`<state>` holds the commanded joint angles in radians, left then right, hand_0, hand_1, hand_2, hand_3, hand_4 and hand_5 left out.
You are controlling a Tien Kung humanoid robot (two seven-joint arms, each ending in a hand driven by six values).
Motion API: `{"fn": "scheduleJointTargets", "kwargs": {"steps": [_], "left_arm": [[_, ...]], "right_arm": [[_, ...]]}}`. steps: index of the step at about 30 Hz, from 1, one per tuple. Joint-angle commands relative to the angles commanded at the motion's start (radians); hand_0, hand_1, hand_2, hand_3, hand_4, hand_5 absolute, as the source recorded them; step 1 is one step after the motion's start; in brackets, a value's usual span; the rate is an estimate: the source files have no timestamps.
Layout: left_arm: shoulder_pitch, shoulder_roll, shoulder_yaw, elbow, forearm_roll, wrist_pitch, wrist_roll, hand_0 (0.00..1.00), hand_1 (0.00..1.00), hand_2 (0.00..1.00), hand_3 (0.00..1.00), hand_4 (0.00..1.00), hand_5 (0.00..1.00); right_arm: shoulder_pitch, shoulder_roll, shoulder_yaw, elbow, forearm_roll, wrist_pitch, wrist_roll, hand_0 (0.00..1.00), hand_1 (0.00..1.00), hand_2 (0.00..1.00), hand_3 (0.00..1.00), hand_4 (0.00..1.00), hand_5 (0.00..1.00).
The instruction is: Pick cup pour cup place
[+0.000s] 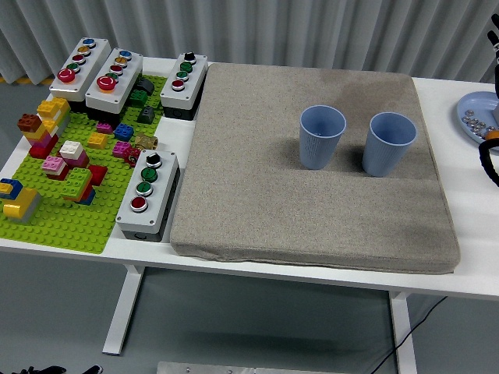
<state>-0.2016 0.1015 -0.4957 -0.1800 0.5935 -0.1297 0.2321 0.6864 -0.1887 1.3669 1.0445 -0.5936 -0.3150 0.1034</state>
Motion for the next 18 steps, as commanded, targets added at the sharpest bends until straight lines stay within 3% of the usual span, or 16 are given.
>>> {"fn": "scheduleJointTargets", "kwargs": {"steps": [18], "left_arm": [[0.005,-0.001,0.002,0.000,-0.006,0.002,-0.001,0.775,0.764,0.816,0.656,0.505,0.998]], "right_arm": [[-0.001,0.002,-0.005,0.001,-0.001,0.000,-0.001,0.955,0.809,0.780,0.780,0.831,0.880]]}}
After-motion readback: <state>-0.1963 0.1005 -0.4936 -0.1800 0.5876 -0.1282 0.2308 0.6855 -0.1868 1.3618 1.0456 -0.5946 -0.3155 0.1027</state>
